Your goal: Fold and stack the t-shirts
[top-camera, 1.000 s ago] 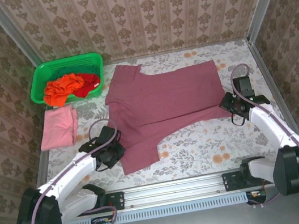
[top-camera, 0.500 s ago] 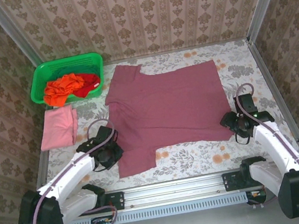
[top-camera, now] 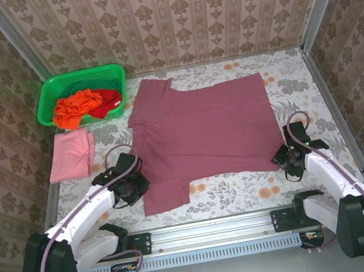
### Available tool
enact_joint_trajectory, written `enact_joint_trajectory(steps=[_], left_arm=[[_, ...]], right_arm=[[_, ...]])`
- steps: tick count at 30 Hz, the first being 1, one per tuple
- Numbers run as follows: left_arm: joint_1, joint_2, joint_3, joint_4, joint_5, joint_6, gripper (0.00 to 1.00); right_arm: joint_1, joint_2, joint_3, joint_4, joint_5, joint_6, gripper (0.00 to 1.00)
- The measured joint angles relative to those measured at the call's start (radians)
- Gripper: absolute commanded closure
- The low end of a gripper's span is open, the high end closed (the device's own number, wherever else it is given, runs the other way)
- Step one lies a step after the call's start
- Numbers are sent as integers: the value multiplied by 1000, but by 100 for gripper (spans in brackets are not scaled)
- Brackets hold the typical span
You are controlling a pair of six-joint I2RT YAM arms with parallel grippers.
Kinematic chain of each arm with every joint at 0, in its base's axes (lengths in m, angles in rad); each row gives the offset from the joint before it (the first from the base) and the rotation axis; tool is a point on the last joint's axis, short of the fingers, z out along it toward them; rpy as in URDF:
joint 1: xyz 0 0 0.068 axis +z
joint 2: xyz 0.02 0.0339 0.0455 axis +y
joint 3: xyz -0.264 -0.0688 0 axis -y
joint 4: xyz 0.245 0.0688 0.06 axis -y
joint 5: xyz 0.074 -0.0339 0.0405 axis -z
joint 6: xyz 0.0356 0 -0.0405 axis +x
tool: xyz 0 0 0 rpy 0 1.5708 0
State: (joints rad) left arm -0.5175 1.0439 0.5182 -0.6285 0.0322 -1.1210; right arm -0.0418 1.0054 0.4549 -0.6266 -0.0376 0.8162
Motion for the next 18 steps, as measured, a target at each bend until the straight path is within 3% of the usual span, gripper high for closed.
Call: enact_joint_trajectory(steps=[3, 7, 12, 18], left_arm=[[3, 0, 0, 1, 3, 0, 100], [4, 0, 0, 4, 10, 0, 100], [10, -19, 0, 1, 14, 0, 100], [26, -86, 10, -43, 17, 0, 100]], right_arm=[[-2, 39, 0, 34, 0, -4, 73], [-5, 93, 2, 61, 0, -24, 100], [-4, 71, 35, 40, 19, -38, 100], [-4, -128, 43, -46, 34, -31, 100]])
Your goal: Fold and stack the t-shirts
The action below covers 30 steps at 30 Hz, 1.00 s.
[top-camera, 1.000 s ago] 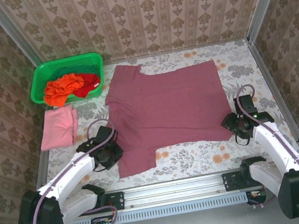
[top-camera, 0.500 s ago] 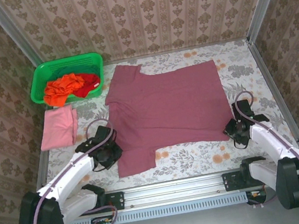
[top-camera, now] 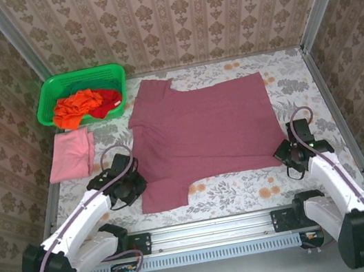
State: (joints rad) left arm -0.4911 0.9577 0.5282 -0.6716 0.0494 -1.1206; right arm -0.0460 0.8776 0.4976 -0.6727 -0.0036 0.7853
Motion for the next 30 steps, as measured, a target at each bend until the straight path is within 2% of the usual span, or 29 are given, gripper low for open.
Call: enact_joint_trajectory(steps=[4, 9, 24, 30], left_arm=[[8, -21, 49, -41, 2, 13, 100], [26, -5, 117, -58, 7, 51, 100], [159, 282, 386, -22, 23, 247, 100], [185, 384, 470, -9, 39, 318, 100]], right_arm=[[0, -62, 26, -66, 1, 1, 100], [0, -45, 100, -88, 3, -3, 100], [0, 306, 314, 72, 24, -84, 100], [0, 405, 372, 112, 39, -115, 100]])
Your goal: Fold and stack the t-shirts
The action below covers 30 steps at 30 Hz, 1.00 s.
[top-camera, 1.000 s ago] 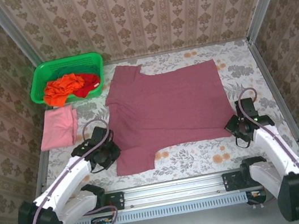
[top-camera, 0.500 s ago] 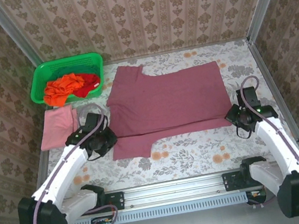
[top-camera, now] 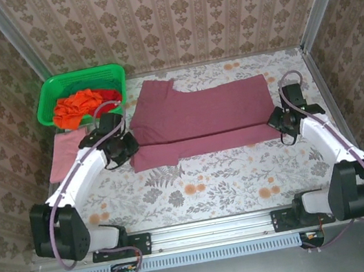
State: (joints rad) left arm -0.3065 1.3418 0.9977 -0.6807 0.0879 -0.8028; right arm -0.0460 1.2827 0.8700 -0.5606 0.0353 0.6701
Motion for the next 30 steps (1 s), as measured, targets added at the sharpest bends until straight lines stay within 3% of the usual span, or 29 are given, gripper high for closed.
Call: enact_joint_trajectory(steps=[11, 30], left_arm=[[27, 171, 171, 0, 40, 116, 100], [42, 381, 260, 26, 63, 187, 100]], right_arm=[[0, 100, 59, 24, 34, -30, 100], [-9, 285, 95, 120, 41, -39, 100]])
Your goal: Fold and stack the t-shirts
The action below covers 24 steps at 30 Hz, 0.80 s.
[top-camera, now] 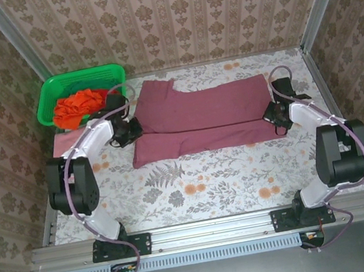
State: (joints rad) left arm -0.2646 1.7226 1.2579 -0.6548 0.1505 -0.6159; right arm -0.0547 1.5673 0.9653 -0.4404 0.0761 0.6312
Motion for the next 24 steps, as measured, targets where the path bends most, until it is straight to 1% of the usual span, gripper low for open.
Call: enact_joint_trajectory(steps=[6, 11, 14, 16, 17, 18, 19, 21, 22, 23, 24], left_arm=[[0, 63, 8, 31, 8, -1, 100], [0, 85, 40, 35, 7, -1, 100], [0, 85, 68, 35, 3, -1, 100], [0, 85, 82, 35, 2, 0, 100], [0, 85, 85, 35, 2, 0, 100], [0, 89, 88, 36, 3, 0, 98], [0, 94, 89, 37, 3, -1, 92], [0, 110, 89, 39, 3, 3, 73], [0, 121, 89, 39, 3, 6, 62], [0, 129, 89, 39, 4, 5, 54], [0, 134, 89, 39, 4, 3, 47]], right_arm=[[-6, 48, 16, 34, 0, 0, 100], [-13, 91, 43, 60, 0, -1, 100], [-16, 106, 50, 69, 0, -1, 97], [-16, 116, 55, 75, 0, -4, 94], [-16, 121, 56, 77, 0, -4, 89], [-16, 126, 58, 79, 0, -4, 79], [-17, 131, 60, 80, 0, -6, 67], [-19, 137, 61, 85, -1, -22, 49], [-22, 137, 61, 89, -3, -25, 39], [-23, 135, 61, 95, -6, -35, 33], [-24, 128, 58, 105, -11, -43, 28]])
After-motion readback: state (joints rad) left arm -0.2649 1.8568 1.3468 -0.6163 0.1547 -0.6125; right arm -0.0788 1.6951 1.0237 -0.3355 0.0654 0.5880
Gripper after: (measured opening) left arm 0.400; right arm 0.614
